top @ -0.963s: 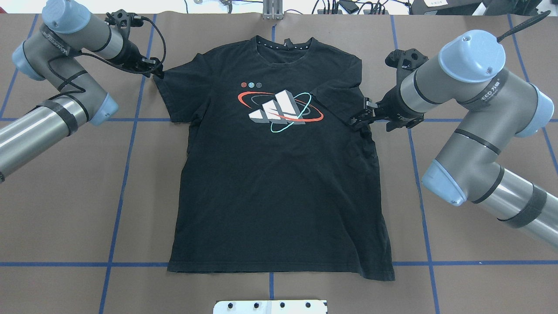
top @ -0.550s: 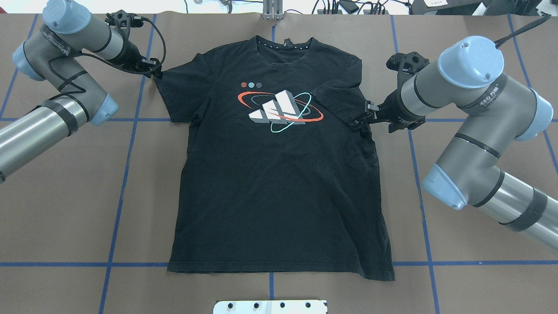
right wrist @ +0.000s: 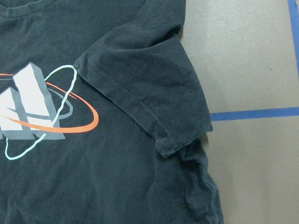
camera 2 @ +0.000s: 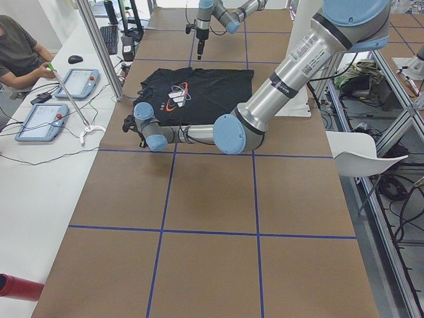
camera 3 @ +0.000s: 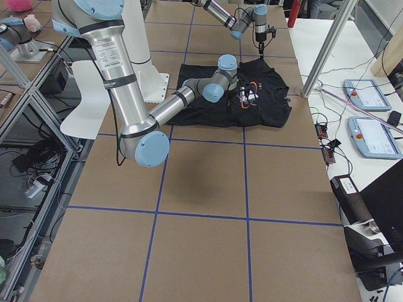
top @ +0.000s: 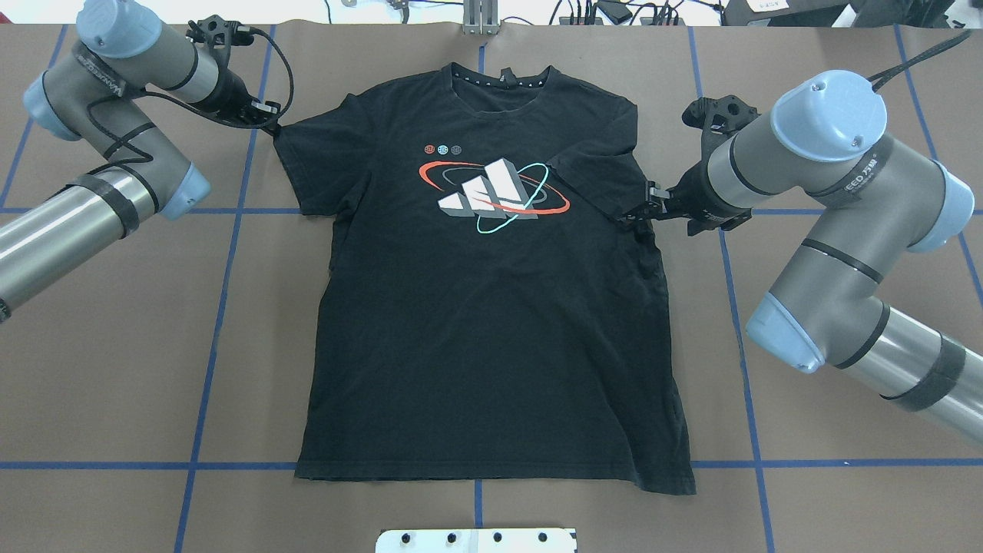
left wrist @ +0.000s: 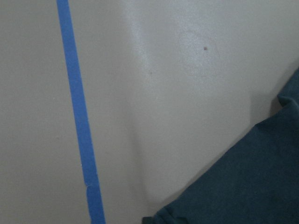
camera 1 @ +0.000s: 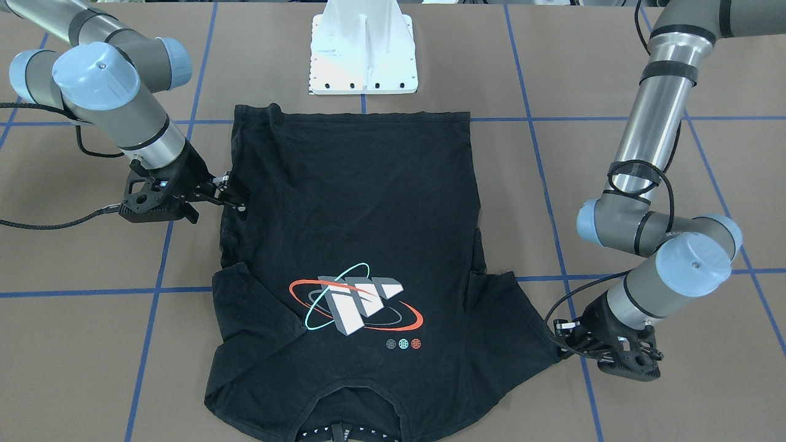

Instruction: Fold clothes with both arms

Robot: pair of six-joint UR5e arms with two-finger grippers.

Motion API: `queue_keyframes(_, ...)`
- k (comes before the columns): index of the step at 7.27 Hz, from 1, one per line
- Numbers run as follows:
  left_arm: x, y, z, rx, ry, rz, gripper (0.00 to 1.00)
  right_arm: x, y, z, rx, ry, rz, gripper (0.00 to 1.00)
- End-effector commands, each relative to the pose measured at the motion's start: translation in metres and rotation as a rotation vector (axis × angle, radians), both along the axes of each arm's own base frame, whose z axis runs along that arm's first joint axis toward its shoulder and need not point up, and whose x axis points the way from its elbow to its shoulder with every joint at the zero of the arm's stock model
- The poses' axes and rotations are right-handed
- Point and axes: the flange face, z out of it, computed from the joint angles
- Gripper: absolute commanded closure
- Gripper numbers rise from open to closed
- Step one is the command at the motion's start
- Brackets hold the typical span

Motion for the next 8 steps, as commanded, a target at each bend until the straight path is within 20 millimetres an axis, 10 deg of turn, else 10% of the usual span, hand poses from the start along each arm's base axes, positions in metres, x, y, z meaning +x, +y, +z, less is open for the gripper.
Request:
queue_keyframes(1, -0.018, -0.005, -0.047, 0.005, 0.067, -0.031, 1.0, 0.001, 0.0, 0.001, 0.0, 0.001, 0.001, 0.0)
queue_keyframes(4, -0.009, 0.029, -0.155, -0.187, 0.271, -0.08, 1.0, 0.015, 0.013, 0.007, 0.006, -0.005, -0.018, 0.0)
queue_keyframes(6, 0.07, 0.061, -0.213, -0.264, 0.329, -0.131, 1.0, 0.014, 0.011, 0.011, 0.024, 0.006, -0.034, 0.0)
queue_keyframes(8, 0.109, 0.062, -0.199, -0.253, 0.286, -0.216, 1.0, 0.017, 0.008, 0.015, 0.02, 0.011, -0.027, 0.0)
